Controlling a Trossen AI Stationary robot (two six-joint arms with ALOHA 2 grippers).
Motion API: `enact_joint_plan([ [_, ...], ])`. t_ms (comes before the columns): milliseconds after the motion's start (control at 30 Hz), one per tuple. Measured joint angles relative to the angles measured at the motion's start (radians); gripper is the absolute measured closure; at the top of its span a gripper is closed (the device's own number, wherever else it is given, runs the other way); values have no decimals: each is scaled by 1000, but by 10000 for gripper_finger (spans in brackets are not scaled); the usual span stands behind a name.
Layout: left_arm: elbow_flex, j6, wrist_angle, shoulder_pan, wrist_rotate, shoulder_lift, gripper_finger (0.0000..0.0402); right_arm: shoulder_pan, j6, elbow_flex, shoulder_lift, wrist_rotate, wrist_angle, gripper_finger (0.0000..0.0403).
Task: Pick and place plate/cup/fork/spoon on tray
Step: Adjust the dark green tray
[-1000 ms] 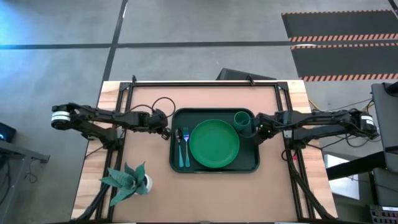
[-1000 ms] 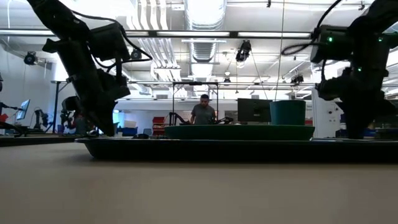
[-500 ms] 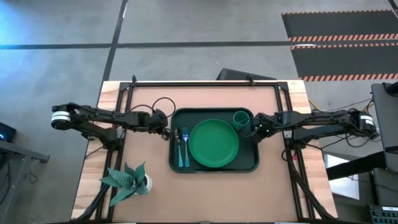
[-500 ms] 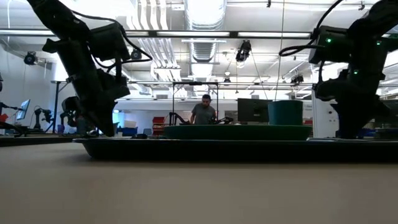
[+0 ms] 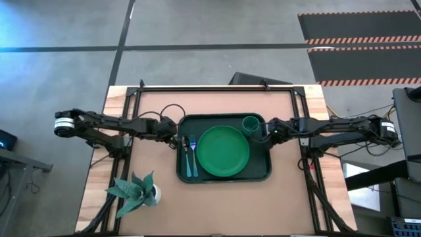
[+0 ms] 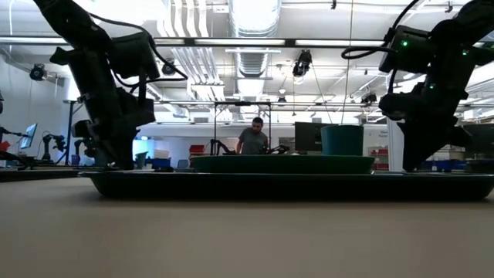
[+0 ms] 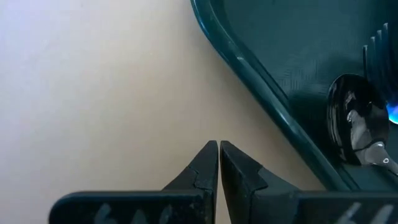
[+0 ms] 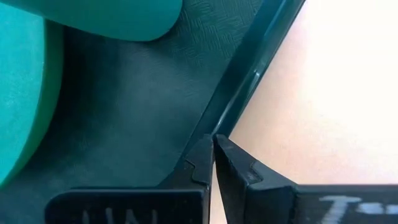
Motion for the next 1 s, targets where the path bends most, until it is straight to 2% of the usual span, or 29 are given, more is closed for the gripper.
enact_joint_plan([
  [400,0,0,1,0,0,0,402,27,25,-2,0,1,21,394],
  [667,0,0,1,0,4,0,402,27,2,11,0,3,-109,394],
  [833,0,0,2,0,5,0,402,37,33,-5,10,10,-102,394],
  [1000,0,-1,1,0,5,0,402,60,42,-20,57,11,-24,394],
])
